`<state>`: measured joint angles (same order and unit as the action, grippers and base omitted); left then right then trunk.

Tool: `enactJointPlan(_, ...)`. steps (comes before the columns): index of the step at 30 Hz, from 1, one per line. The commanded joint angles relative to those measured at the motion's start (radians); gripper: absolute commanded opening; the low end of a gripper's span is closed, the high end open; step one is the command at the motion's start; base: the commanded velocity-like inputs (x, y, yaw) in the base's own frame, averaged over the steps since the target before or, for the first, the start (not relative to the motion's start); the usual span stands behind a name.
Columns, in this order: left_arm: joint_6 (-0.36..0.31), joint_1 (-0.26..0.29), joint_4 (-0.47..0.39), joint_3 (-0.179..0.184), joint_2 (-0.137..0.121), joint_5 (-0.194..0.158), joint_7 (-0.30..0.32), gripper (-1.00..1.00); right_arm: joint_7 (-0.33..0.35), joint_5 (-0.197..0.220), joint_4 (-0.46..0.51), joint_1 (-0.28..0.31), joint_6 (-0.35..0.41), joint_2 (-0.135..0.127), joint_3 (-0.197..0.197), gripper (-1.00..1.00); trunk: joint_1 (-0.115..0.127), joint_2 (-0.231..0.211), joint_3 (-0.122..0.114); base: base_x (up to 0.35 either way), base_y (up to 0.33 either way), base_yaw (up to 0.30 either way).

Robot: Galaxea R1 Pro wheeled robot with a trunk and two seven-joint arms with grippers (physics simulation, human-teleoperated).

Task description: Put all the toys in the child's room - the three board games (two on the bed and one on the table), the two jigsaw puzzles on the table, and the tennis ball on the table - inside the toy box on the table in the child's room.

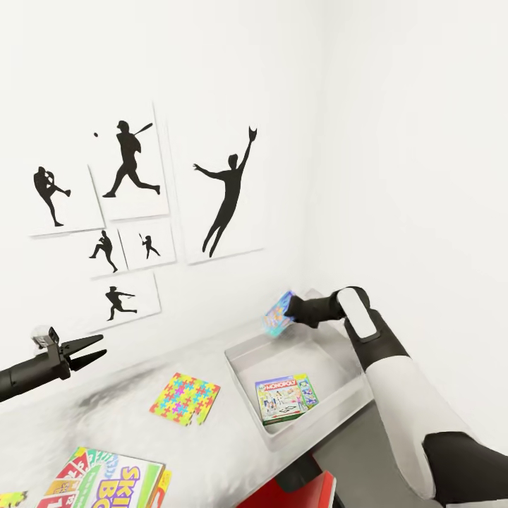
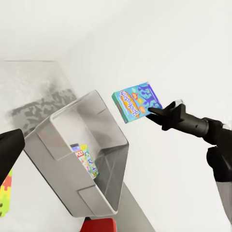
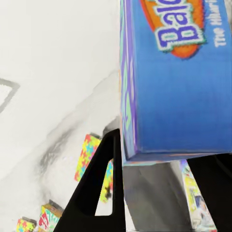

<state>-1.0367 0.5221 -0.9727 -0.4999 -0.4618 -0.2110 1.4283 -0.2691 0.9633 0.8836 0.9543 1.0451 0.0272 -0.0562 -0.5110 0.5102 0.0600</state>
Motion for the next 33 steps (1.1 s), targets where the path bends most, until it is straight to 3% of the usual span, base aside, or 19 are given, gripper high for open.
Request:
enactJointPlan(1, -0.011, 0.001, 0.000, 0.000, 0.000, -0.001, 0.003, 1.00, -0.003, 0.011, -0.038, 0.007, 0.002, -0.027, 0.018, -1.00, -0.001, 0.002, 0.002, 0.000, 0.000, 0.000)
enactJointPlan(4, -0.011, 0.001, 0.000, 0.000, -0.001, -0.001, 0.003, 1.00, 0.026, 0.012, -0.099, 0.014, 0.002, -0.077, 0.048, -1.00, -0.001, 0.002, 0.002, 0.000, 0.000, 0.000)
enactJointPlan(8, -0.011, 0.001, 0.000, 0.001, -0.001, 0.000, 0.003, 1.00, 0.142, 0.011, -0.153, 0.019, 0.002, -0.168, 0.075, -1.00, -0.001, 0.002, 0.002, 0.000, 0.000, 0.000)
enactJointPlan(12, -0.011, 0.001, 0.000, 0.001, -0.001, -0.001, 0.003, 1.00, 0.182, 0.013, -0.203, 0.020, 0.002, -0.213, 0.079, -1.00, -0.001, 0.002, 0.002, 0.000, 0.000, 0.000)
enactJointPlan(20, -0.011, 0.001, 0.000, 0.001, -0.001, 0.000, 0.003, 1.00, 0.196, 0.014, -0.307, 0.021, 0.002, -0.221, 0.081, -1.00, -0.001, 0.002, 0.002, 0.000, 0.000, 0.000)
enactJointPlan(33, -0.011, 0.001, 0.000, 0.000, -0.001, -0.003, 0.004, 1.00, 0.201, 0.013, -0.316, 0.020, 0.002, -0.208, 0.077, -1.00, -0.001, 0.002, 0.002, 0.000, 0.000, 0.000)
